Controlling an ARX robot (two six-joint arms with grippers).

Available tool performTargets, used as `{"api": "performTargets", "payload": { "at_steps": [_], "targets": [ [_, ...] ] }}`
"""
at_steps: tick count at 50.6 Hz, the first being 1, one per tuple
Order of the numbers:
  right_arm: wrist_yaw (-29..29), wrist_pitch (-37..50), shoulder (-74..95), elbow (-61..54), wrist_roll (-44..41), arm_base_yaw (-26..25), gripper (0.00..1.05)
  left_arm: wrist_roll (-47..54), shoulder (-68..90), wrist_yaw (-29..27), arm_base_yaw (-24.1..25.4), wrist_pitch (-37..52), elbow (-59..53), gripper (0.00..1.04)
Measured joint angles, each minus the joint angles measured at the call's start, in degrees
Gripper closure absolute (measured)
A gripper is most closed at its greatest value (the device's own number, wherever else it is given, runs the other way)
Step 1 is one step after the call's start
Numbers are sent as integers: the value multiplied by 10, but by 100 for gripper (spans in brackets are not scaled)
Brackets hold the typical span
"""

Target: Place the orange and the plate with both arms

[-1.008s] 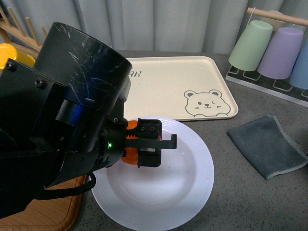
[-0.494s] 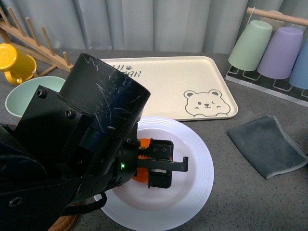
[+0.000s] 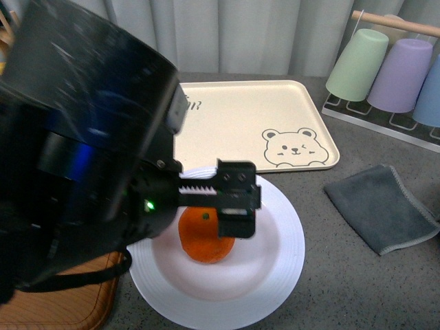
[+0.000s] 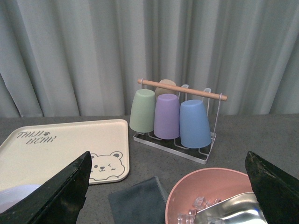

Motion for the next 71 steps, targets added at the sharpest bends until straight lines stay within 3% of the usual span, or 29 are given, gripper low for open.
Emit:
{"api": "performTargets", "payload": {
  "at_steps": [16,27,30,33,38,41,45,50,66,71],
  "targets": [
    [0,0,0,0,0,0,9,6,-193,-64,95,-18,-109,6],
    [0,0,0,0,0,0,9,15,-244,-74,108,-18,-136,7],
    [0,0,0,0,0,0,9,74,-202,-101,112,146,-179,17],
    [0,0,0,0,0,0,9,134,-179,-92,126,304,-234,27],
    [0,0,0,0,0,0,9,197,-220,-72,156,436,-279,45],
    [0,0,0,0,0,0,9,216,-273,-54,176,429,-294,60],
    [0,0,0,0,0,0,9,227,-359,-29,200,337,-308,79],
    [0,0,0,0,0,0,9,230,-439,-7,225,284,-324,101],
    [0,0,0,0,0,0,9,236,-587,35,268,163,-348,101],
    [0,0,0,0,0,0,9,237,-641,87,316,115,-348,101]
  ]
}}
